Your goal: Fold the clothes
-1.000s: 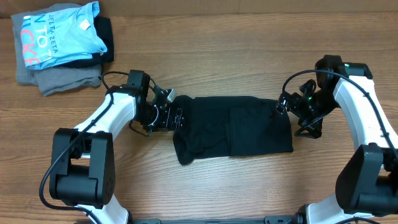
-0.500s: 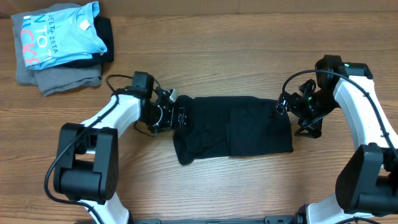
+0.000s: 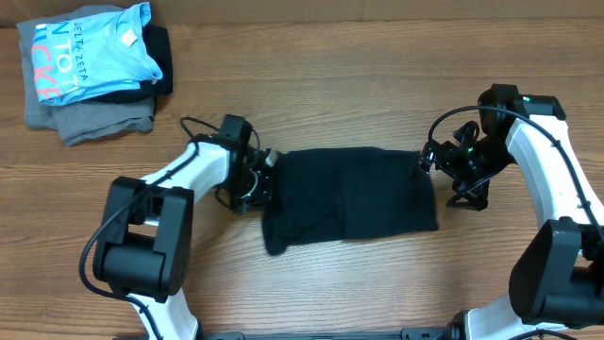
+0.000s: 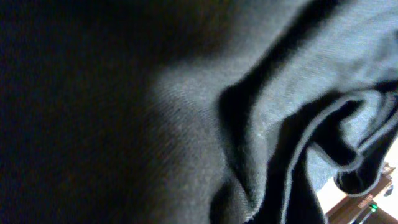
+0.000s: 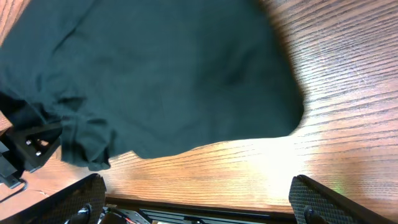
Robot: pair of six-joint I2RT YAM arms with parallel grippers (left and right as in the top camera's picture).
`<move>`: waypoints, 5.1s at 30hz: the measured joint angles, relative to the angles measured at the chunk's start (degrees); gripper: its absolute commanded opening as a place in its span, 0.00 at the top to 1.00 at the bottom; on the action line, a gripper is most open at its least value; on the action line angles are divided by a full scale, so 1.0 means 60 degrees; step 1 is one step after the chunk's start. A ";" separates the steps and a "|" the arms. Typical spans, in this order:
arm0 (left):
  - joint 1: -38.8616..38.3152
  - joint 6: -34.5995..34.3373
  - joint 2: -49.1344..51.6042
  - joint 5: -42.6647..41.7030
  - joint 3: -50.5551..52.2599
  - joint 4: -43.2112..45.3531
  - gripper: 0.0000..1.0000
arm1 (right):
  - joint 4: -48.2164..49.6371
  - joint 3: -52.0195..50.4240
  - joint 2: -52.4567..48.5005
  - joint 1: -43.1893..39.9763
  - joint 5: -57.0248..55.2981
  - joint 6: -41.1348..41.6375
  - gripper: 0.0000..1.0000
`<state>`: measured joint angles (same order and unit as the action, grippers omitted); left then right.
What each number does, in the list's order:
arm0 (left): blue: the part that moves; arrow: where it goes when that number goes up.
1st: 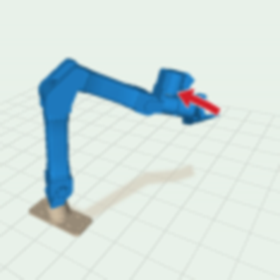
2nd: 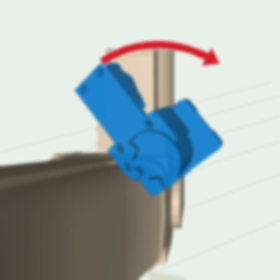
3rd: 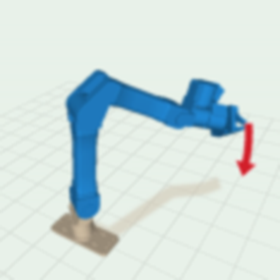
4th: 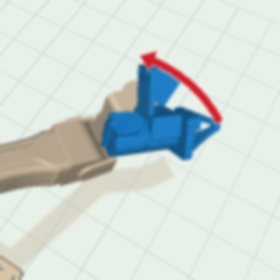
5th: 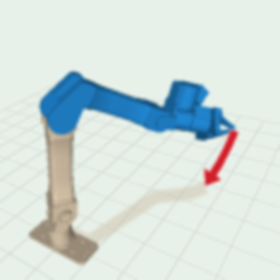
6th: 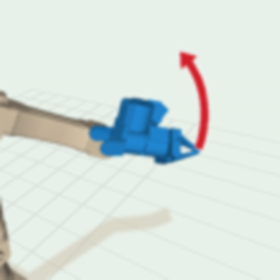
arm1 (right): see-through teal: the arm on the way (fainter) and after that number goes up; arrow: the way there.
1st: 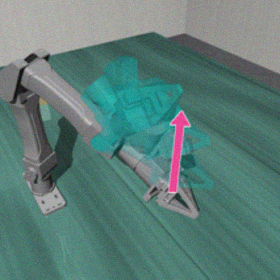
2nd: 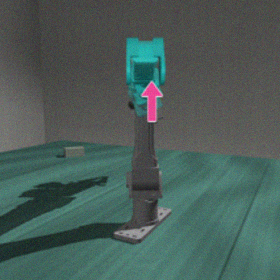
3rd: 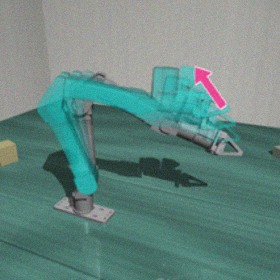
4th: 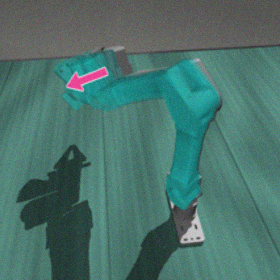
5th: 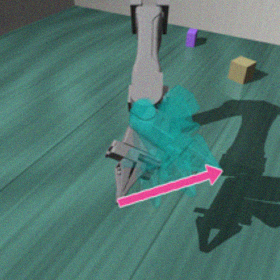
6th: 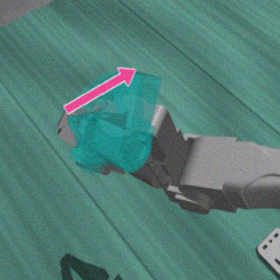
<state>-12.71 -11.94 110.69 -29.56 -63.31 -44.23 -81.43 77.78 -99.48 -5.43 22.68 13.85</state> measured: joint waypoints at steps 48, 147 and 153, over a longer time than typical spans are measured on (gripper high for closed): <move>-0.4065 -0.0710 -0.0036 0.2524 -0.4714 -0.3861 0.77 | 0.3453 -0.0091 -0.2218 0.3687 -0.0328 0.1996 0.00; 0.0007 -0.1271 -0.0925 0.4754 -0.1552 -0.3552 0.00 | 0.0135 0.3359 -0.3191 0.5967 -0.6029 0.4900 0.96; 0.0007 -0.1271 -0.0925 0.4754 -0.1552 -0.3552 0.00 | -0.0313 0.3355 -0.3191 0.5767 -0.6029 0.4896 0.96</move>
<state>-12.67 -19.57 105.14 -1.04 -72.62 -65.54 -83.31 97.91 -118.63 29.17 -13.50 43.22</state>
